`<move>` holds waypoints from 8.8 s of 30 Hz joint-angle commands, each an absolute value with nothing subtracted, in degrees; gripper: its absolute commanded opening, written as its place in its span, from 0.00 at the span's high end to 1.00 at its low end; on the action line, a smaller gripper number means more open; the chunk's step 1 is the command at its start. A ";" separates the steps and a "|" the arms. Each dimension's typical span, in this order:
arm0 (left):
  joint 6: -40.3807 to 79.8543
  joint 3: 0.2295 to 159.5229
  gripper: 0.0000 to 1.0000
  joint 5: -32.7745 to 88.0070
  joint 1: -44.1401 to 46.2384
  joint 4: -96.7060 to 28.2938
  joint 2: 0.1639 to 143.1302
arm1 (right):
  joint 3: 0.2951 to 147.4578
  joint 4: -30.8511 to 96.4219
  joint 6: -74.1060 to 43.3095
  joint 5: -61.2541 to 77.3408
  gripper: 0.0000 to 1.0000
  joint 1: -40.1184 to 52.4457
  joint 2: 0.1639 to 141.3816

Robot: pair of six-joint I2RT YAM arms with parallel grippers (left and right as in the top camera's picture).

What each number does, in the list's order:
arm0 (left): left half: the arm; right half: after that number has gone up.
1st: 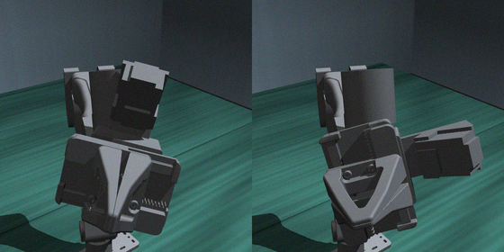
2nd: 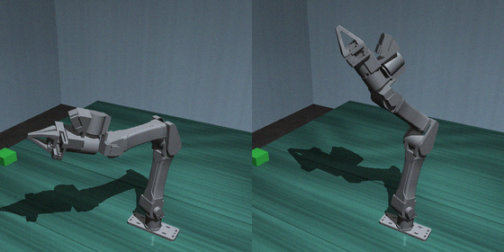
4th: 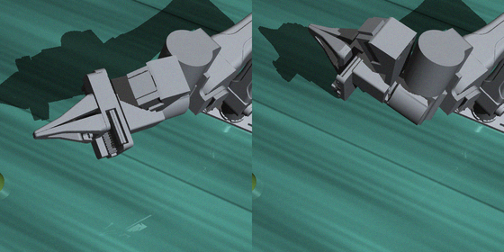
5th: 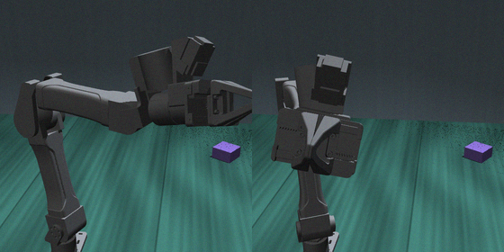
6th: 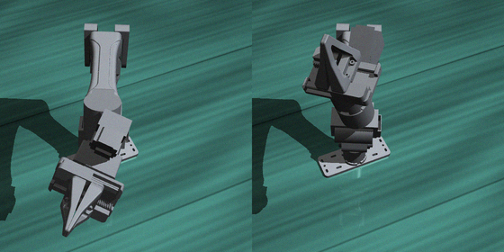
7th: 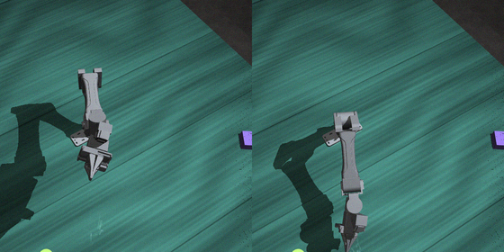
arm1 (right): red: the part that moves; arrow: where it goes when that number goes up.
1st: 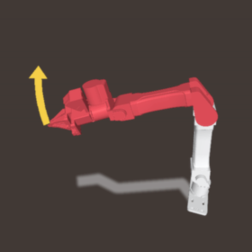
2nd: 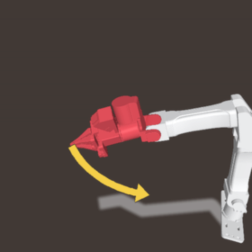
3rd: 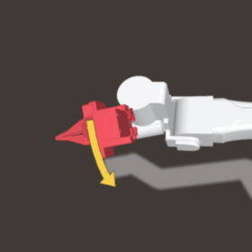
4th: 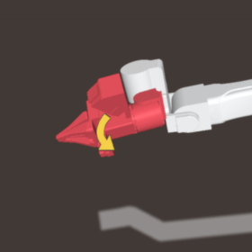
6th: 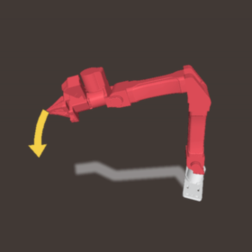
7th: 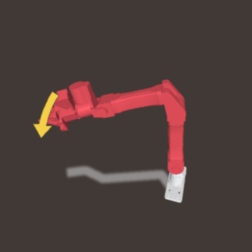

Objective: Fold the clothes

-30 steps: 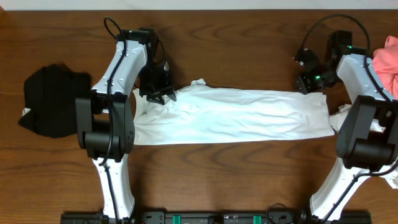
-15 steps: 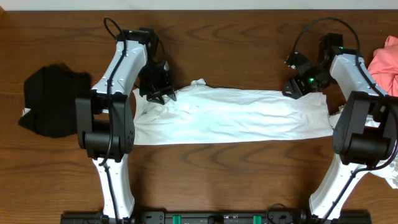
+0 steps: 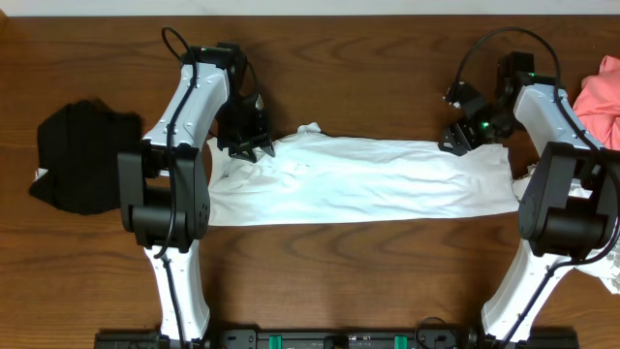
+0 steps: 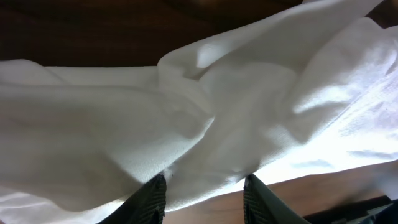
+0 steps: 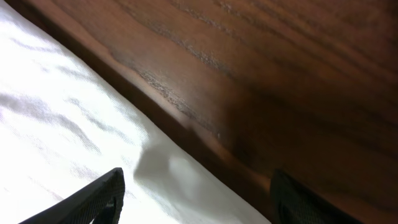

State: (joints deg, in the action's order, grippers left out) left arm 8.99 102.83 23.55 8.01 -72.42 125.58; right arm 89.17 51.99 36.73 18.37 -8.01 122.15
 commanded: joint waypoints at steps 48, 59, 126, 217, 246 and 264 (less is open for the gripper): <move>8.71 102.54 0.59 22.94 8.12 -75.07 125.16 | 89.12 75.31 30.17 19.55 0.95 -5.54 113.51; 8.69 102.56 0.70 23.94 8.12 -82.85 125.14 | 89.10 78.87 28.27 19.55 0.92 -5.13 113.51; 5.61 104.22 0.94 19.86 13.96 -59.88 128.09 | 89.08 68.55 26.61 19.97 0.77 -1.76 113.54; 8.86 88.29 0.56 12.36 17.12 -67.96 121.36 | 74.94 31.20 -4.73 -1.04 0.62 -6.61 109.97; 8.88 88.29 0.55 12.38 17.12 -67.99 121.36 | 72.36 35.94 1.83 4.12 0.99 -7.11 112.86; 8.91 88.29 0.55 12.38 17.12 -68.01 121.36 | 72.38 15.64 -9.87 4.36 0.99 -8.69 112.75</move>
State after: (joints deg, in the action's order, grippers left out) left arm 8.82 88.40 13.30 17.10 -67.66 121.64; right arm 72.55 16.64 -7.73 4.45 -8.45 112.12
